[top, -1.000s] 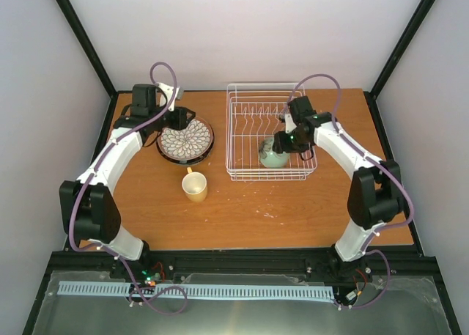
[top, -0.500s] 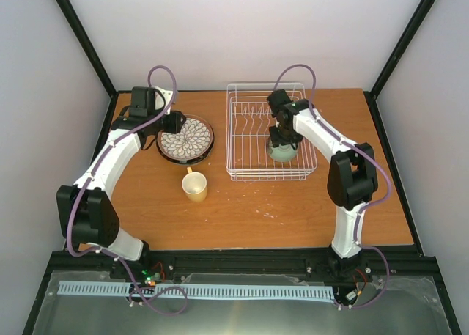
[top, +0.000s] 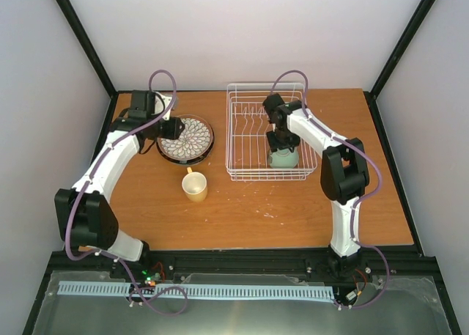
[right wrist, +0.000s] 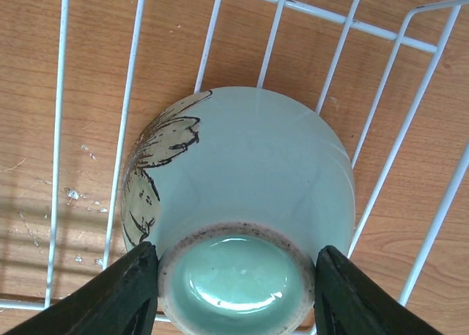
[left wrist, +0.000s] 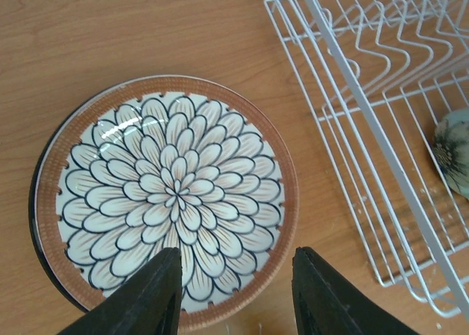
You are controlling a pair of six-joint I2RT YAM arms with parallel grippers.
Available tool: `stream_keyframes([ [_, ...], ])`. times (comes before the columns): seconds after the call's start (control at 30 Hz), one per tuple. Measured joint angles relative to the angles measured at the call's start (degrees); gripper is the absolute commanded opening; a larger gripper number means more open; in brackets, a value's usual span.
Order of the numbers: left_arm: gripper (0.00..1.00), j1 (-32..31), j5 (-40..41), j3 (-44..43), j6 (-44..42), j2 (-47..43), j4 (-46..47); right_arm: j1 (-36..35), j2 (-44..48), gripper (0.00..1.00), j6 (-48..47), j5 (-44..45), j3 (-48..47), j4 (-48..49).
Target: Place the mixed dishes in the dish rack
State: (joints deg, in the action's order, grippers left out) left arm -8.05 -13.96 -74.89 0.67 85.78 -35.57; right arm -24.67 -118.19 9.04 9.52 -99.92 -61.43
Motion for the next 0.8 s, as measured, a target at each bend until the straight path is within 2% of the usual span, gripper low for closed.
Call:
stream_keyframes([
  [0.13, 0.44, -0.2, -2.0, 0.9, -1.4, -3.0, -2.5, 0.4, 0.0, 0.49, 0.0, -0.2, -0.1, -0.3],
  [0.27, 0.47, -1.4, -2.5, 1.5, -3.0, -6.8, -4.9, 0.5, 0.0, 0.63, 0.2, 0.2, -0.1, -0.6],
  [0.33, 0.47, -2.8, -2.3, 2.7, -3.4, -8.5, -5.3, 0.5, 0.0, 0.74, 0.5, 0.7, -0.1, -0.7],
  [0.43, 0.47, -5.4, -1.9, 4.5, -4.1, -10.0, -6.3, 0.7, 0.0, 0.83, 0.5, 1.9, 0.3, -0.9],
  [0.67, 0.46, -9.2, 1.9, 7.4, -4.7, -10.1, -9.5, 0.9, 1.2, 0.86, 0.9, 3.3, 2.1, -0.7],
  [0.8, 0.46, -10.1, 4.2, 7.6, -5.2, -10.2, -10.9, 0.9, 5.3, 0.85, 0.9, 3.9, 3.5, -0.3],
])
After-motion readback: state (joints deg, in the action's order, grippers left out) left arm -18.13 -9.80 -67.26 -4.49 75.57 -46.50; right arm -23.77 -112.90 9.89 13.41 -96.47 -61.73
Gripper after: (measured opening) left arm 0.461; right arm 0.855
